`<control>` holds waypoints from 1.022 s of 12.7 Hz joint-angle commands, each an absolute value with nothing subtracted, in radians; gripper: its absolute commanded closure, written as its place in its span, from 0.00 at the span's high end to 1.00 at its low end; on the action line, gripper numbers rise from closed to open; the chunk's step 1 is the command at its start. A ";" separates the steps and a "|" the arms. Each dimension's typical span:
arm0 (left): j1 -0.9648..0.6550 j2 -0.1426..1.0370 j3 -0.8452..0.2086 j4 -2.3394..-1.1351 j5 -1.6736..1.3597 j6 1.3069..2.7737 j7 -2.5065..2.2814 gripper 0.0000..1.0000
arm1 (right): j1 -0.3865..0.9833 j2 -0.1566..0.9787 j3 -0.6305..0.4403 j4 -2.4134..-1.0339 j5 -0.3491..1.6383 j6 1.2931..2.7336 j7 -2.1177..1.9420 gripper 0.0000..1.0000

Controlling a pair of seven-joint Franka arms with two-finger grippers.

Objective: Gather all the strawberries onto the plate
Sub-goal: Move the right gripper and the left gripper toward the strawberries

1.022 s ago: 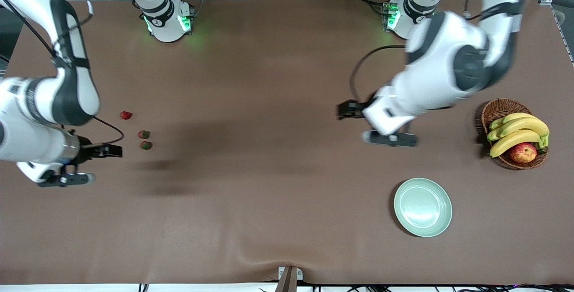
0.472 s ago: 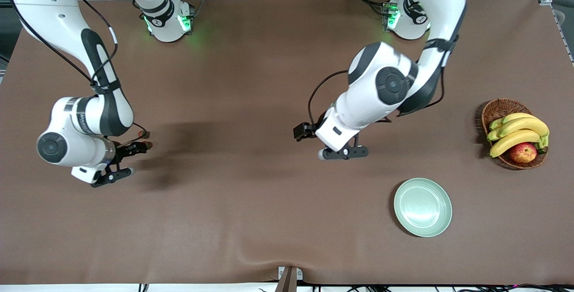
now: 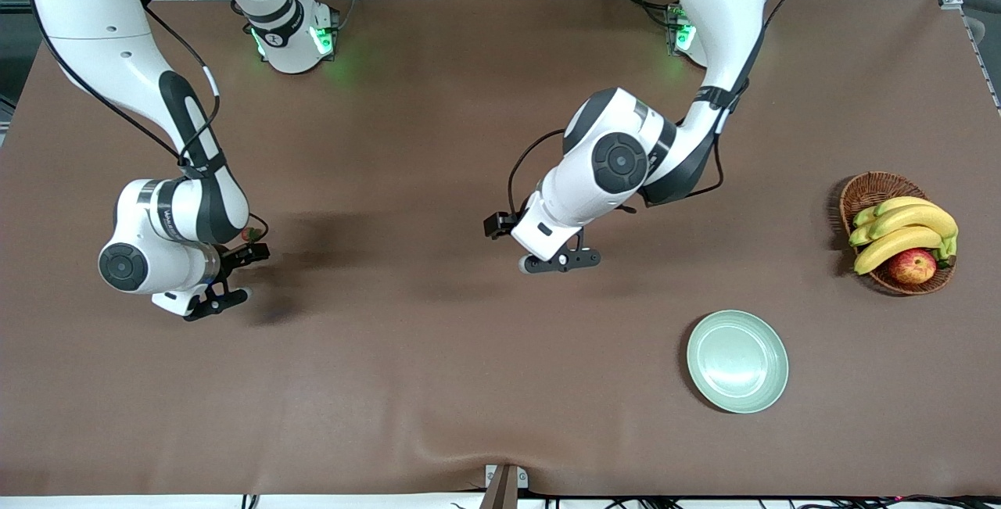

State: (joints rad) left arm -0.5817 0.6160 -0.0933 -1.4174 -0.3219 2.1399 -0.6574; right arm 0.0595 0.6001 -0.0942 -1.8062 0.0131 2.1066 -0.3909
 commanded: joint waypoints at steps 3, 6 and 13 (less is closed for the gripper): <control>-0.604 0.640 -0.078 -1.391 -0.316 2.145 -0.698 1.00 | 0.060 0.603 -0.095 -1.838 0.012 2.100 -0.416 0.90; -0.606 0.640 -0.078 -1.391 -0.316 2.145 -0.698 1.00 | 0.061 0.603 -0.095 -1.841 0.012 2.053 -0.416 0.60; -0.604 0.640 -0.078 -1.391 -0.316 2.145 -0.699 1.00 | 0.060 0.603 -0.094 -1.832 0.015 2.086 -0.480 0.14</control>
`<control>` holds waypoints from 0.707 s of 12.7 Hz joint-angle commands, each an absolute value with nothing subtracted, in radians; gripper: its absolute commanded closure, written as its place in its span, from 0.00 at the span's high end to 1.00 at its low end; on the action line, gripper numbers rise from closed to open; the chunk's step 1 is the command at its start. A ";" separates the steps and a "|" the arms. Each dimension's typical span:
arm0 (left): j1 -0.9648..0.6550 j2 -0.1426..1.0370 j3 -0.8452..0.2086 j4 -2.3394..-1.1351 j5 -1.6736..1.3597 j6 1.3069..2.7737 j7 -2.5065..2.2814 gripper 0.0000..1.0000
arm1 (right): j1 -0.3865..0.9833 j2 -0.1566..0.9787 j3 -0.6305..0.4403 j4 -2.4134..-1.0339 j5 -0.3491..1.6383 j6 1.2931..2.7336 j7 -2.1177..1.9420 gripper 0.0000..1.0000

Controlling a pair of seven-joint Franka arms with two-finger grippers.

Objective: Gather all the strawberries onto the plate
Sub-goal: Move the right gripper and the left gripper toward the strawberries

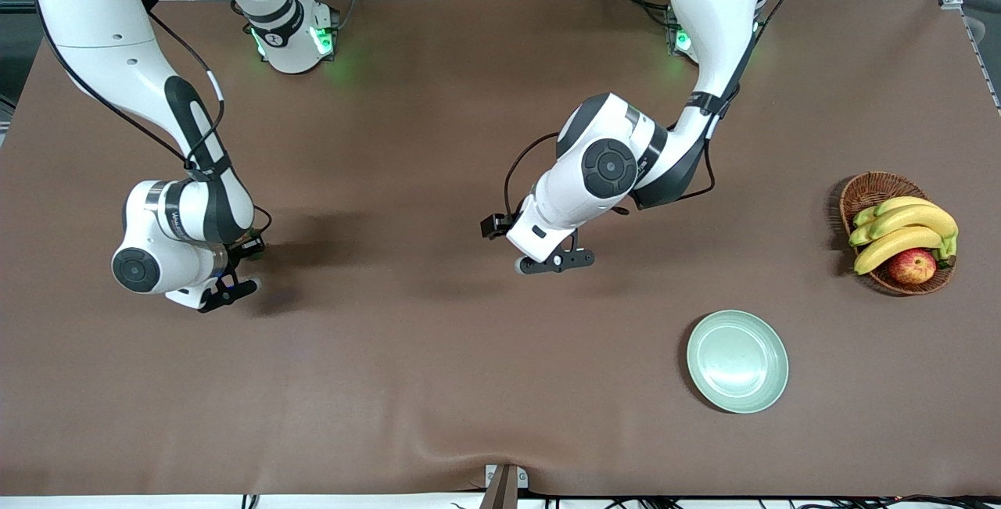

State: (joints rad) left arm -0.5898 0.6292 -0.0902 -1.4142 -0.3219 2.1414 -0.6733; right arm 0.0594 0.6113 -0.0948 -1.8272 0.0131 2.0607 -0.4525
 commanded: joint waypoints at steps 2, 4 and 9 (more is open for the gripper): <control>-0.604 0.638 -0.078 -1.391 -0.316 2.145 -0.699 1.00 | 0.061 0.603 -0.092 -1.819 0.020 2.150 -0.476 0.07; -0.604 0.640 -0.077 -1.391 -0.316 2.145 -0.699 1.00 | 0.066 0.603 -0.089 -1.786 0.064 2.178 -0.474 0.02; -0.598 0.637 -0.075 -1.390 -0.319 2.146 -0.701 1.00 | 0.188 0.598 -0.054 -1.718 0.364 2.183 -0.471 0.00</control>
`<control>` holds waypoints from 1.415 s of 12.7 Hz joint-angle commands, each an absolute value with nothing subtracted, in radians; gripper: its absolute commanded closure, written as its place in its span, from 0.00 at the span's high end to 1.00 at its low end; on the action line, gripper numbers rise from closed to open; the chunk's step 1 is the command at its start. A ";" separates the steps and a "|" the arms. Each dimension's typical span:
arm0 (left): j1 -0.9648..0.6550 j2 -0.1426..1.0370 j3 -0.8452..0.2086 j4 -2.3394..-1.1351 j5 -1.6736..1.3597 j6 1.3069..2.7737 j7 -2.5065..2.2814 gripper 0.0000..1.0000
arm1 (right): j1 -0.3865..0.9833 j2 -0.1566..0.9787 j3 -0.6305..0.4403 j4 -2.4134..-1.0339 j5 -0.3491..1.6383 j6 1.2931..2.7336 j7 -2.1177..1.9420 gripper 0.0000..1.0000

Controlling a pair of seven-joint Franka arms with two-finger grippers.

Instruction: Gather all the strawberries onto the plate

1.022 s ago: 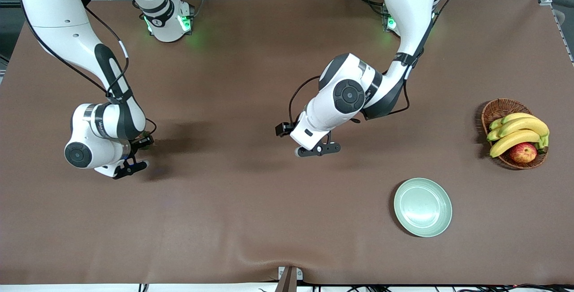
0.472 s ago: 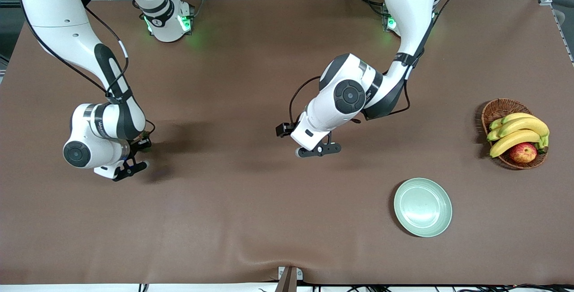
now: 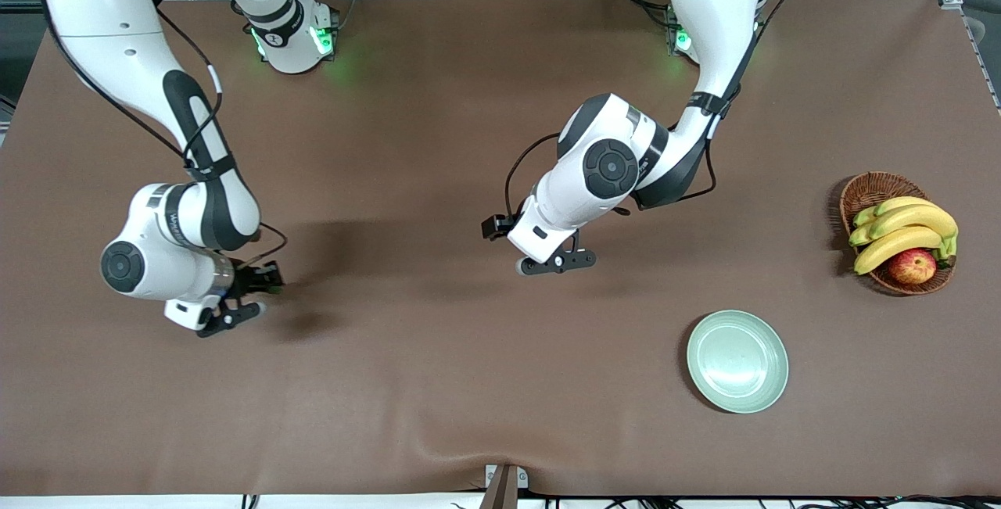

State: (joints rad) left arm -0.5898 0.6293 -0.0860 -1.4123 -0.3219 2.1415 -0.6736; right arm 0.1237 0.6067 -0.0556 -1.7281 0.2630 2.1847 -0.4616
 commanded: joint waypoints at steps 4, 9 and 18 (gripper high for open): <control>-0.600 0.640 -0.067 -1.390 -0.319 2.186 -0.712 1.00 | 0.348 0.603 -0.054 -1.703 0.656 2.192 -0.471 0.00; -0.606 0.681 -0.067 -1.390 -0.322 2.367 -0.872 1.00 | 0.527 0.640 -0.054 -1.703 0.768 2.302 -0.405 0.00; -0.606 0.759 -0.072 -1.390 -0.390 2.491 -0.965 1.00 | 0.612 0.721 -0.054 -1.689 0.815 2.375 -0.399 0.78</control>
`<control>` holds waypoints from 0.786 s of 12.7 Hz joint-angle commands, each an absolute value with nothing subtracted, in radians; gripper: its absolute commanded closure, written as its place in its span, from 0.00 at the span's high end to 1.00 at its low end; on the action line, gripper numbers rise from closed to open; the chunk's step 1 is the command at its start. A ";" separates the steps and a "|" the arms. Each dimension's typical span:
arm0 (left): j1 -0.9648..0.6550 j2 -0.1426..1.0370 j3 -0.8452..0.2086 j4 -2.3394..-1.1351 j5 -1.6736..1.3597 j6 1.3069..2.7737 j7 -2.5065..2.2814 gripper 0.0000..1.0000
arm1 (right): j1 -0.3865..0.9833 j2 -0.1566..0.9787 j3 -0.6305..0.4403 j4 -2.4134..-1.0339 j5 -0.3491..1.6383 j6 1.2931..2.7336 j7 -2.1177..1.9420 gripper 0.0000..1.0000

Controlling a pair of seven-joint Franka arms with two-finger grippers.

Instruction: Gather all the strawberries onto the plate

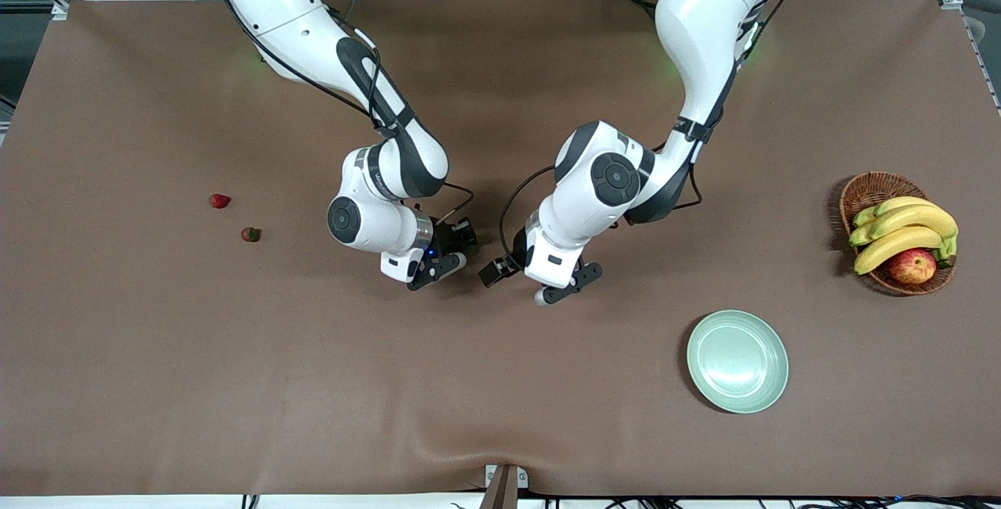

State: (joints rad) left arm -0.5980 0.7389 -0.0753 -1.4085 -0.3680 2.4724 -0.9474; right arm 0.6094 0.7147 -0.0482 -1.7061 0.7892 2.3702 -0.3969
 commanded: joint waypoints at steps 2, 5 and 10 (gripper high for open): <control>-0.601 0.761 -0.072 -1.388 -0.391 2.491 -0.974 1.00 | 0.597 0.715 -0.055 -1.671 0.815 2.372 -0.399 1.00; -0.615 0.791 -0.071 -1.382 -0.391 2.509 -0.994 1.00 | 0.559 0.684 -0.075 -1.648 0.813 2.364 -0.402 1.00; -0.831 0.909 0.032 -1.365 -0.319 2.718 -0.996 1.00 | 0.502 0.588 -0.222 -1.651 0.802 2.243 -0.399 1.00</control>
